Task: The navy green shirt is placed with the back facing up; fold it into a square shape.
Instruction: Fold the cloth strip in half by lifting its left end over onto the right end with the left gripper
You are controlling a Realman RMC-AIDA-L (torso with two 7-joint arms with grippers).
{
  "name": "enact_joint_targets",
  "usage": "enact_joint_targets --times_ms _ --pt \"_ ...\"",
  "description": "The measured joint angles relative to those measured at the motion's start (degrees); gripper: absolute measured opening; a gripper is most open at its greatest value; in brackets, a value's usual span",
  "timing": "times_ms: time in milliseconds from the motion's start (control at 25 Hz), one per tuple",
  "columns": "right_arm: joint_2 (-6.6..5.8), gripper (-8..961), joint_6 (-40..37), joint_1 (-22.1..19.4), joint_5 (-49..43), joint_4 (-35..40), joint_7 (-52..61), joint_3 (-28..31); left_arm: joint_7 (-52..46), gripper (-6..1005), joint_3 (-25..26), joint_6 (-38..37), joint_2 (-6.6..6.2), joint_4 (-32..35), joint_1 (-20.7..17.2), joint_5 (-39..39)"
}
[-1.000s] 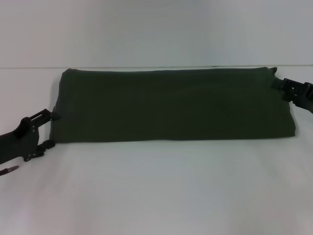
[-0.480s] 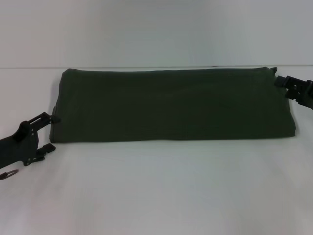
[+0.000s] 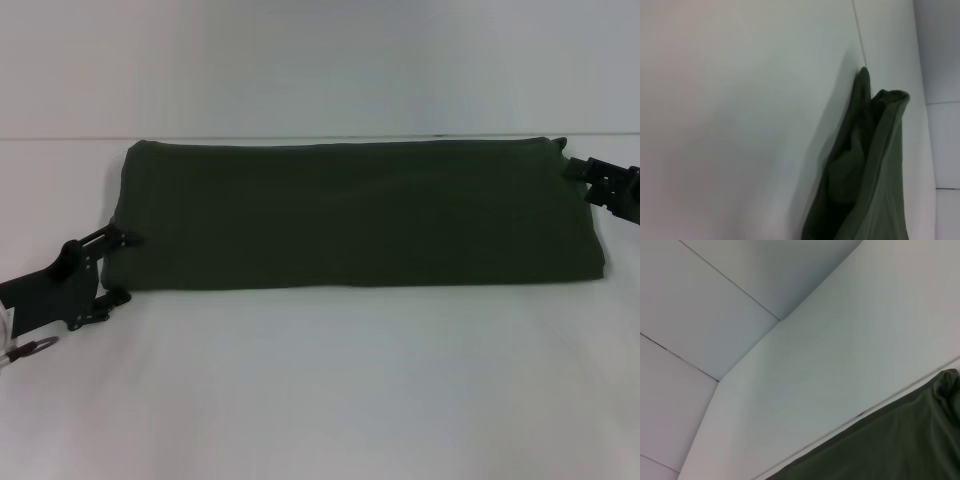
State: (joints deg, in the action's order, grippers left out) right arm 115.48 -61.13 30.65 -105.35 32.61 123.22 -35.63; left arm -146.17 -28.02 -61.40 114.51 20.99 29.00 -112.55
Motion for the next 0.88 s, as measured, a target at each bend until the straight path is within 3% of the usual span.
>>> enact_joint_targets --times_ms 400,600,880 --pt "-0.07 715 0.4 -0.2 0.1 0.0 0.0 -0.1 4.3 935 1.0 1.7 0.53 -0.6 2.5 1.6" --pt "-0.06 715 0.4 -0.2 0.2 0.0 0.0 0.0 12.8 935 2.4 -4.7 0.76 -0.5 0.5 7.8" --pt "0.03 714 0.5 -0.3 0.2 -0.4 0.0 0.1 10.0 935 1.2 0.1 0.91 -1.0 0.3 3.8"
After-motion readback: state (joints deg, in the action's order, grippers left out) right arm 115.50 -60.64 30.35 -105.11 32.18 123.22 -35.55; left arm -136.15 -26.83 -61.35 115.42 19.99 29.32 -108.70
